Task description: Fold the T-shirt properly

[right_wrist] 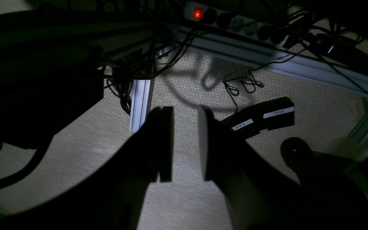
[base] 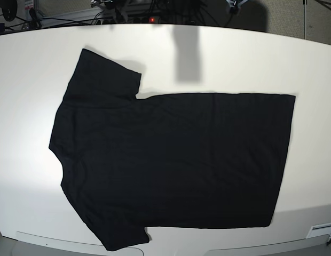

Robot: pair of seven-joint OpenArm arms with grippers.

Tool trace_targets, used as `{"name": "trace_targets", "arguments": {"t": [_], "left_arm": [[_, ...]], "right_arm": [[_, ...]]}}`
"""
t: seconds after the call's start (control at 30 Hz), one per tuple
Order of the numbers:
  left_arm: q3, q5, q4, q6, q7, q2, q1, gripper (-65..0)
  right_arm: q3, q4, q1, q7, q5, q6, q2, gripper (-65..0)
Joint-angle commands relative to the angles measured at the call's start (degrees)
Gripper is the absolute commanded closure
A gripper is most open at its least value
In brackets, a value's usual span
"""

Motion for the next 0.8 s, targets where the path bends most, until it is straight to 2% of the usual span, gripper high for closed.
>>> {"name": "trace_targets", "arguments": {"t": [0.0, 0.07, 0.13, 0.2, 0.33, 0.47, 0.77], "left_arm": [[0.07, 0.0, 0.24, -0.37, -2.14, -0.15, 1.01, -18.5], [0.07, -1.18, 0.24, -0.37, -8.13, -0.13, 2.69, -18.5], [0.07, -5.07, 0.24, -0.37, -14.19, -0.11, 4.55, -18.5], [0.07, -11.54, 0.24, -0.37, -15.56, -0.13, 5.73, -18.5], [0.07, -22.05, 0.26, -0.31, -7.82, -0.2, 5.53, -18.5], [0.07, -22.53, 0.37, -0.35, -1.22, -0.5, 4.09, -18.5], [0.07, -22.6, 0.37, -0.33, -0.66, -0.48, 3.87, -18.5]], "right_arm": [[0.02, 0.37, -0.28, 0.44, 0.31, 0.33, 0.31, -14.7], [0.02, 0.37, -0.26, 0.46, 0.31, 0.33, 0.31, -14.7], [0.02, 0.37, -0.28, 0.44, 0.31, 0.33, 0.31, -14.7], [0.02, 0.37, -0.28, 0.39, 0.35, 0.33, 0.33, -14.7], [0.02, 0.37, -0.28, -0.42, 4.13, 0.33, 0.31, -14.7], [0.02, 0.37, -0.31, -1.18, 6.03, 0.33, 0.35, -14.7], [0.02, 0.37, -0.44, -1.64, 5.9, 0.33, 2.56, -14.7]]}}
